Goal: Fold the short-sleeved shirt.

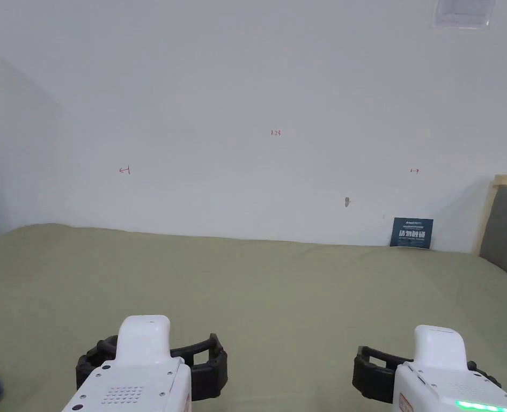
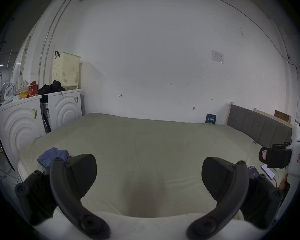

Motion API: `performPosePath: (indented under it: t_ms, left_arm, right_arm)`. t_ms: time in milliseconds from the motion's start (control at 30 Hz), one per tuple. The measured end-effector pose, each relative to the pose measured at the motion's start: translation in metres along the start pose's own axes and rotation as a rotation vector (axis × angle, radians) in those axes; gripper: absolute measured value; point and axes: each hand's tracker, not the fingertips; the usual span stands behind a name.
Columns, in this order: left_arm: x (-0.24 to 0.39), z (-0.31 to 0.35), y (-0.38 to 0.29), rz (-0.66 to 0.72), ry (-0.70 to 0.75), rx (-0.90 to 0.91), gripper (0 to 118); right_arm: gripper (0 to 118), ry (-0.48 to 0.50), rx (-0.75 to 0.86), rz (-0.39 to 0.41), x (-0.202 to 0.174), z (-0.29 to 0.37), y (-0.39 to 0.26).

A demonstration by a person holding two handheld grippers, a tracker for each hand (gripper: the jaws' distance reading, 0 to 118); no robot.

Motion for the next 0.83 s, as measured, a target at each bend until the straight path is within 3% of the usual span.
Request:
performPosePath:
  t_ms: [500,600,733,833]
  left_arm:
    - [-0.007,-0.001,-0.001,0.005,0.001,-0.013,118]
    - [-0.007,-0.001,-0.001,0.001,0.000,-0.016,118]
    - [-0.008,-0.002,-0.001,0.005,-0.002,-0.019,118]
    - [-0.007,-0.002,-0.001,0.012,0.004,-0.029,118]
  right_arm:
    - [118,0.011,-0.015,-0.021,0.005,-0.003,0.009]
    - [118,0.094,0.020,-0.069,0.010,0.001,0.008]
    - [118,0.166,-0.048,-0.153,0.016,-0.003,0.011]
    - [118,0.134,-0.011,-0.166,0.020,-0.004,0.010]
